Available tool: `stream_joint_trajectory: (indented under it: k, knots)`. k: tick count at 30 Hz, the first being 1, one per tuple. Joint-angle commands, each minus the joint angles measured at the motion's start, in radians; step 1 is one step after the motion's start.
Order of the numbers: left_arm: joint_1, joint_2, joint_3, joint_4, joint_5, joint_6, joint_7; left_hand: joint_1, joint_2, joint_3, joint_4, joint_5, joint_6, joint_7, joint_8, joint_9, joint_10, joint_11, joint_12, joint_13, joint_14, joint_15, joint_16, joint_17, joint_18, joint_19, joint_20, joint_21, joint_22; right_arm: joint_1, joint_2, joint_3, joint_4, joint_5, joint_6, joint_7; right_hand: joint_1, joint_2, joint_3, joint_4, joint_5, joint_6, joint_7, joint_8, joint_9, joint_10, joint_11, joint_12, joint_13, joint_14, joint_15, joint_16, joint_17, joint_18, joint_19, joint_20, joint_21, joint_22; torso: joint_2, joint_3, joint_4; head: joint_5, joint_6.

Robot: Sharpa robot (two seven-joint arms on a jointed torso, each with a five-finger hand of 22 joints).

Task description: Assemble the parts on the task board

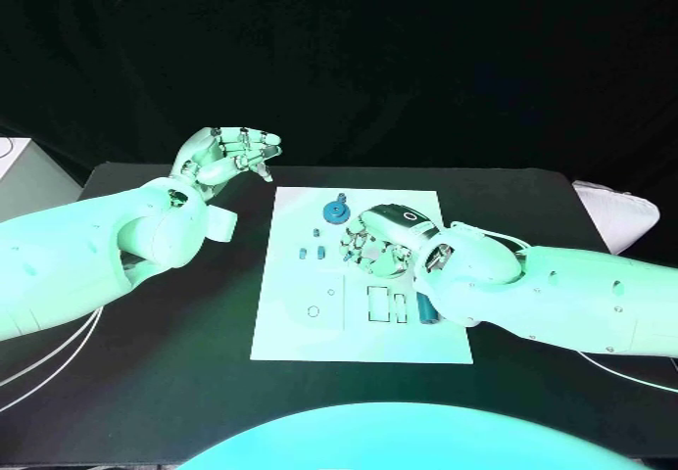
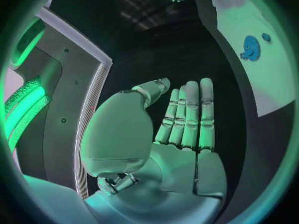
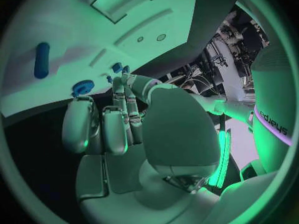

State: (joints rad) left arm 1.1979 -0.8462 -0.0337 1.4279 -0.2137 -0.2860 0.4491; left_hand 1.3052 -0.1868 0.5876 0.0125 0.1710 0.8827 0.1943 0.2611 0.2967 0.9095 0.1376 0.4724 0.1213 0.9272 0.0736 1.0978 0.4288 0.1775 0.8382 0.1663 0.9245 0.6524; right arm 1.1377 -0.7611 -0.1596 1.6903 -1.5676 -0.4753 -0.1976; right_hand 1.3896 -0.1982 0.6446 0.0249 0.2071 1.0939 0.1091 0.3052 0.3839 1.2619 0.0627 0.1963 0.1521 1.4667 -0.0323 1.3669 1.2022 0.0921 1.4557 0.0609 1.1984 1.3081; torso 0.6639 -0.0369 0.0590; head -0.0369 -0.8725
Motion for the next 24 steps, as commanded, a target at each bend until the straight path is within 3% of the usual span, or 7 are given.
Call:
stream_joint_trajectory:
  k: [1, 6, 14, 24]
  knots:
    - [0.001, 0.004, 0.001, 0.002, 0.008, 0.011, 0.002, 0.007, -0.006, -0.005, 0.000, 0.001, -0.006, 0.004, 0.001, -0.002, -0.006, 0.003, -0.006, -0.001, -0.006, -0.001, -0.005, -0.002, 0.006, 0.007, 0.003, -0.005, -0.002, -0.018, 0.017, -0.002, -0.010, -0.019, 0.047, 0.013, -0.007, 0.004, 0.005, -0.001, 0.008, 0.003, 0.003, 0.003, 0.002, 0.026, -0.024, -0.006, 0.001, 0.032, -0.007, -0.004, -0.002, -0.018, 0.005, 0.001, -0.003, 0.056, 0.002, 0.0009, -0.0014, 0.010, 0.000]
    - [0.001, 0.006, 0.001, 0.001, 0.007, 0.010, 0.001, 0.006, -0.007, -0.006, 0.001, 0.001, -0.007, 0.005, 0.001, -0.002, -0.007, 0.003, -0.006, -0.002, -0.006, 0.000, -0.005, -0.002, 0.006, 0.007, 0.003, -0.006, -0.002, -0.033, 0.035, -0.004, -0.019, -0.029, 0.057, 0.006, -0.007, 0.004, 0.007, -0.001, 0.009, 0.003, 0.004, 0.003, 0.002, 0.027, -0.024, -0.008, 0.001, 0.032, -0.007, -0.004, -0.002, -0.018, 0.005, 0.001, -0.004, 0.056, 0.003, 0.0034, -0.0001, 0.021, 0.000]
    - [0.001, 0.006, 0.001, 0.001, 0.005, 0.009, -0.002, 0.007, -0.007, -0.007, 0.001, 0.001, -0.009, 0.005, 0.000, -0.002, -0.009, 0.004, -0.007, -0.002, -0.006, 0.000, -0.005, -0.002, 0.006, 0.008, 0.004, -0.007, -0.003, -0.046, 0.054, -0.006, -0.029, -0.037, 0.061, -0.003, -0.009, 0.004, 0.008, -0.003, 0.013, 0.002, 0.004, 0.003, 0.003, 0.027, -0.024, -0.009, 0.001, 0.032, -0.007, -0.005, -0.004, -0.018, 0.005, 0.001, -0.002, 0.057, 0.004, 0.0038, -0.0014, 0.036, 0.000]
    - [0.001, 0.007, 0.001, 0.002, 0.005, 0.011, -0.003, 0.007, -0.007, -0.007, 0.001, 0.001, -0.009, 0.005, 0.000, -0.002, -0.009, 0.004, -0.007, -0.002, -0.006, 0.000, -0.005, -0.002, 0.006, 0.008, 0.004, -0.007, -0.003, -0.063, 0.071, -0.008, -0.036, -0.048, 0.062, -0.006, -0.010, 0.004, 0.009, -0.003, 0.015, 0.001, 0.004, 0.003, 0.004, 0.027, -0.023, -0.011, 0.001, 0.032, -0.006, -0.006, -0.005, -0.018, 0.005, 0.001, -0.005, 0.056, 0.003, 0.0045, -0.0010, 0.040, 0.000]
